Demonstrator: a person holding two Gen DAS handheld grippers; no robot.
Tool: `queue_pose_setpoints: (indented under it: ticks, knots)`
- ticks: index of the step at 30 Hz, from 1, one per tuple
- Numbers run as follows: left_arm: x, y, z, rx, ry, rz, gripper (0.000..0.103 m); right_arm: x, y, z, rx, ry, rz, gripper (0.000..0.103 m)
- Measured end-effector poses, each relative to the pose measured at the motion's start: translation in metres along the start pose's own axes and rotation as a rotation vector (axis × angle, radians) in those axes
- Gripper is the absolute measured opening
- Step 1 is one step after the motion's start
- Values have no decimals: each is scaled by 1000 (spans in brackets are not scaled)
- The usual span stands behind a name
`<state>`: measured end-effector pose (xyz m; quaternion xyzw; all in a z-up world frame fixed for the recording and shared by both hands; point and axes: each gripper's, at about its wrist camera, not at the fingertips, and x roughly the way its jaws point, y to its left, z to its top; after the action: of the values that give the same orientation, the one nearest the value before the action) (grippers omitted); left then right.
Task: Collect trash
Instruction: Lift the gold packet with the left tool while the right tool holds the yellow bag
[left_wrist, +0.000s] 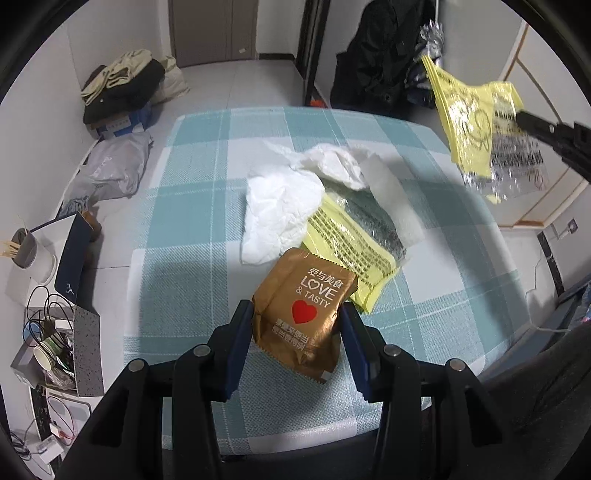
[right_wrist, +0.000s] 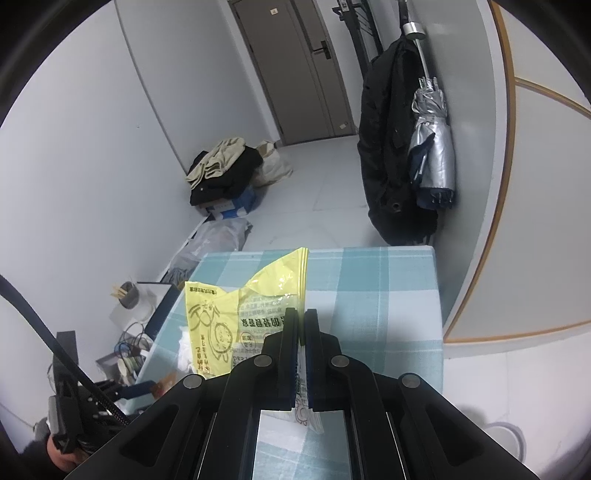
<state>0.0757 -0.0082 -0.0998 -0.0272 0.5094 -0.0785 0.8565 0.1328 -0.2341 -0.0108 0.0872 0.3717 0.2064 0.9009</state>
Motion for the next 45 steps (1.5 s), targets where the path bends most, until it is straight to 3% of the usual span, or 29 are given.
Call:
queue_pose_setpoints:
  ticks: [11,24,35,42,45]
  knots:
    - [-33,-2,16,-39,-178,36,42,-18,-6,-4,30,-37,13,3]
    - [-78,-31,26,-58,-340,27,42,-83,-26,-18,154,-184,49,3]
    - [-106,-73,34,-8,-425,-27,42,-137,-33,-40,224,-295,76,3]
    - [-113,-103,41,32,-436,-93,42,-183,-65,-57,281,-362,26,3]
    - [-112,-119,43,61,-434,-126,42,-202,-85,-67,336,-345,-1,3]
